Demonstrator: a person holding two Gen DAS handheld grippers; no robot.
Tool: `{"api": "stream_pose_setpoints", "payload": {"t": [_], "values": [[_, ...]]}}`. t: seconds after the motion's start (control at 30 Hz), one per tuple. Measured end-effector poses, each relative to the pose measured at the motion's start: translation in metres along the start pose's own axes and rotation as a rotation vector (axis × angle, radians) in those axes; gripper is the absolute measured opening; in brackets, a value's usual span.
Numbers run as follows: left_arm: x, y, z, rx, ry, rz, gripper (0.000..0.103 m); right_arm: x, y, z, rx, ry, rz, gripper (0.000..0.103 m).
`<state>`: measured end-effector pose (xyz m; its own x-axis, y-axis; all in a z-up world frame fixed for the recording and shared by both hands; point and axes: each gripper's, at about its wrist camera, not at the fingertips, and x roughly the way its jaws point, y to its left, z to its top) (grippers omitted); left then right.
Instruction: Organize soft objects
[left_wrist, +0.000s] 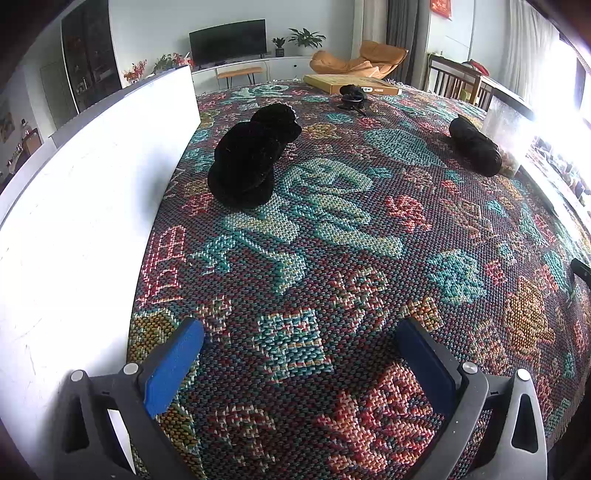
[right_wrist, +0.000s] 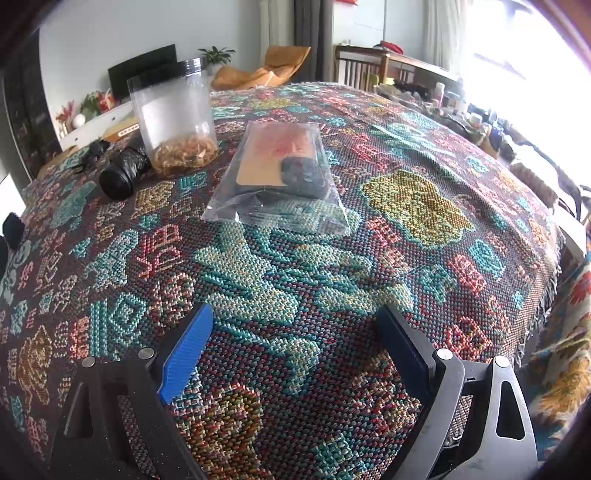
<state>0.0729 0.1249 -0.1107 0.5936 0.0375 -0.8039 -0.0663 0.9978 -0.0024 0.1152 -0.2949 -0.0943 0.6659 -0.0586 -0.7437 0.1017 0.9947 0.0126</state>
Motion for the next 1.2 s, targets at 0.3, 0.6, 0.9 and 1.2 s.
{"api": "stream_pose_setpoints", "payload": {"t": [0.3,0.6,0.9,1.2], "values": [[0.000,0.000,0.000,0.000,0.000,0.000,0.103,0.000,0.000,-0.001,-0.002,0.001,0.001,0.092],[0.001,0.000,0.001,-0.006,0.003,0.005,0.103,0.000,0.001,-0.005,-0.004,-0.003,0.003,0.092],[0.006,-0.073,0.060,0.005,0.049,-0.196,0.103,-0.004,-0.001,-0.008,-0.004,-0.013,0.002,0.092],[0.076,-0.237,0.171,0.367,0.025,-0.167,0.100,-0.004,0.000,-0.008,-0.004,-0.013,0.003,0.092]]}}
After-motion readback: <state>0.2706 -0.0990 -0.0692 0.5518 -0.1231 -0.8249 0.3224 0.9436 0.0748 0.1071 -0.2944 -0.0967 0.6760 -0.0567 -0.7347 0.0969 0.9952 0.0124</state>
